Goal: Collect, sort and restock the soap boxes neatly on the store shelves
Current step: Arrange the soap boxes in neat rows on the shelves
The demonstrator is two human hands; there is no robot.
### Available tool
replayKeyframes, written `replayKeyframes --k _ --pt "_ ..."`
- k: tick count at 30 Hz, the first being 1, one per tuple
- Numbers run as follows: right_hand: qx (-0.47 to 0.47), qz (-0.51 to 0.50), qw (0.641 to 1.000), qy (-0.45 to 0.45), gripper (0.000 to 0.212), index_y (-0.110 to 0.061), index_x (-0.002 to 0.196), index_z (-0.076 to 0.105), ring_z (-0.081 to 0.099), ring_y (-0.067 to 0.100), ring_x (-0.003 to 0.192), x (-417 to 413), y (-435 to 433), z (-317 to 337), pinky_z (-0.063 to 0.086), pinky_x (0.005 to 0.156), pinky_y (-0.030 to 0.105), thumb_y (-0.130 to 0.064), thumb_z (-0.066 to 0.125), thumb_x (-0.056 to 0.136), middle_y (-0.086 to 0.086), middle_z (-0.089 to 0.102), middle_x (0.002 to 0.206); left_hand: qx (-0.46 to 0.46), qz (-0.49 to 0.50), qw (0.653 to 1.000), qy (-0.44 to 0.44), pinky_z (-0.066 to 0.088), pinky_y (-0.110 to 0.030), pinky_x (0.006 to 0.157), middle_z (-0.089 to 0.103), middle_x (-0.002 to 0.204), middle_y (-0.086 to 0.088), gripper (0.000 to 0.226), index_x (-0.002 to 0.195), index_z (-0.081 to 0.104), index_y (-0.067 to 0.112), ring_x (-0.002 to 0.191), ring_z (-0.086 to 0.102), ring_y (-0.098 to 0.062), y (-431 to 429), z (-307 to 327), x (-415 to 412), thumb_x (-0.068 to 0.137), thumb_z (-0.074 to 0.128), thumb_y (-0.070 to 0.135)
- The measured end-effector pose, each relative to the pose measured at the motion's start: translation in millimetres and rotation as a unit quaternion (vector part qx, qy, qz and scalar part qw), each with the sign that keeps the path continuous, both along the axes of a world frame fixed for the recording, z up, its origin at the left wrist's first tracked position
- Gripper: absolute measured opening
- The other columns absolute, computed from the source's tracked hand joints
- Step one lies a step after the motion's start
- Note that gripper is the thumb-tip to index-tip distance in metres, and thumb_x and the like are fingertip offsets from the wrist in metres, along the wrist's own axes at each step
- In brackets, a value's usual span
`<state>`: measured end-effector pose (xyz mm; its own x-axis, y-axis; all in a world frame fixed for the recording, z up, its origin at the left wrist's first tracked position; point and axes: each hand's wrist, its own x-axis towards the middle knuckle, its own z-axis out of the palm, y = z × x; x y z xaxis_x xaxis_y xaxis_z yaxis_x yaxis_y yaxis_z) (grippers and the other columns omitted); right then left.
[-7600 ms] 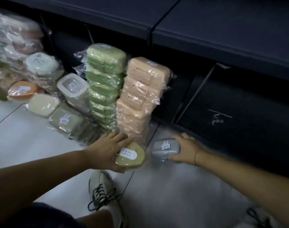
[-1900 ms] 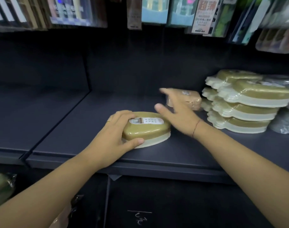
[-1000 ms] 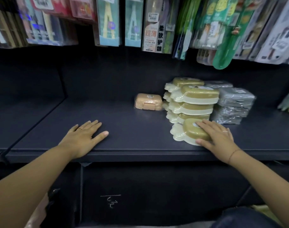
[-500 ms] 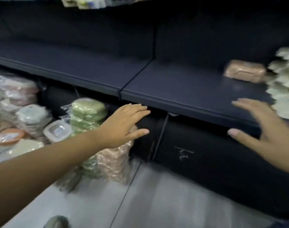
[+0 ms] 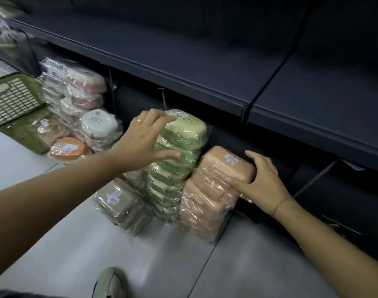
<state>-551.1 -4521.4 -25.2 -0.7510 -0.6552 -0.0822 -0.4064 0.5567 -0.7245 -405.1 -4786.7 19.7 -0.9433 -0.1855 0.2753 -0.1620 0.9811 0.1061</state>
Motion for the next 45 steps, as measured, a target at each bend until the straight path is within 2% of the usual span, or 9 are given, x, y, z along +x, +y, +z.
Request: replayKeyframes --k 5,10,14,22,26,32,37,40,45 --pt "0.038 -0.036 0.998 -0.017 0.102 -0.032 0.146 0.03 0.033 0.019 0.133 -6 -15 -9 0.03 0.113 0.041 -0.062 0.077 0.061 -0.003 0.032 0.143 0.077 -0.002 0.982 -0.174 0.012 -0.044 0.118 0.026 0.156 -0.003 0.126 0.154 0.022 0.021 0.146 0.018 -0.024 -30 27 -75 0.055 0.056 0.091" --pt "0.147 -0.015 0.988 0.032 0.106 -0.037 0.149 0.021 0.027 0.023 0.136 -6 -24 -8 0.024 0.11 0.041 -0.069 0.073 0.063 -0.004 0.031 0.146 0.123 -0.034 0.932 -0.34 0.029 -0.041 0.116 0.03 0.156 -0.006 0.124 0.155 0.016 0.022 0.141 0.031 -0.025 -42 39 -115 0.057 0.078 0.066" --pt "0.152 -0.014 0.988 0.038 0.103 -0.038 0.148 0.023 0.028 0.019 0.133 -5 -26 -3 0.023 0.107 0.039 -0.069 0.073 0.064 -0.008 0.034 0.141 0.103 -0.06 0.908 -0.401 0.026 -0.047 0.117 0.019 0.158 -0.006 0.13 0.156 0.008 0.027 0.144 0.021 -0.028 -43 41 -121 0.056 0.083 0.062" --pt "0.104 0.058 0.99 0.073 0.104 -0.054 0.138 0.02 0.025 -0.002 0.116 24 20 41 0.02 0.105 0.026 -0.084 0.053 0.044 -0.031 0.027 0.125 0.058 -0.11 0.945 -0.303 0.026 -0.022 0.106 0.031 0.134 0.009 0.125 0.154 0.018 0.026 0.123 0.027 -0.013 -23 46 -92 0.055 0.086 0.061" --pt "0.042 0.047 0.995 0.082 0.095 -0.062 0.128 0.028 0.031 -0.008 0.124 25 84 97 0.025 0.107 0.021 -0.08 0.066 0.044 -0.042 0.03 0.127 0.078 -0.155 0.944 -0.281 0.022 -0.019 0.104 0.024 0.135 0.019 0.123 0.153 0.013 0.036 0.122 0.019 -0.002 10 77 -66 0.056 0.084 0.062" --pt "0.001 -0.09 0.978 0.19 0.092 -0.06 0.132 0.033 0.041 0.004 0.125 -27 178 161 0.034 0.105 0.029 -0.078 0.068 0.048 -0.029 0.041 0.13 0.109 -0.195 0.956 -0.188 0.026 -0.023 0.101 0.022 0.128 0.031 0.123 0.149 0.01 0.048 0.121 0.019 0.002 86 136 -84 0.045 0.066 0.083" --pt "0.043 -0.231 0.933 0.274 0.107 -0.031 0.142 0.039 0.049 0.023 0.119 -110 259 175 0.04 0.104 0.041 -0.079 0.064 0.05 0.005 0.051 0.13 0.083 -0.223 0.966 -0.101 0.027 -0.033 0.107 0.026 0.137 0.02 0.117 0.151 0.01 0.047 0.129 0.016 -0.008 166 152 -156 0.055 0.066 0.081" --pt "0.106 -0.223 0.923 0.296 0.103 -0.028 0.143 0.037 0.046 0.033 0.12 -148 274 172 0.039 0.102 0.043 -0.074 0.067 0.055 0.013 0.05 0.131 0.073 -0.199 0.975 -0.061 0.023 -0.039 0.109 0.029 0.141 0.013 0.11 0.152 0.014 0.044 0.131 0.018 -0.013 203 142 -202 0.062 0.07 0.073" --pt "0.236 -0.181 0.924 0.24 0.094 -0.035 0.151 0.02 0.03 0.034 0.136 -204 262 150 0.027 0.112 0.038 -0.052 0.073 0.077 0.01 0.023 0.152 0.113 -0.166 0.979 -0.041 0.022 -0.045 0.114 0.023 0.154 0.006 0.103 0.152 0.023 0.038 0.141 0.011 -0.017 217 105 -242 0.067 0.071 0.069"
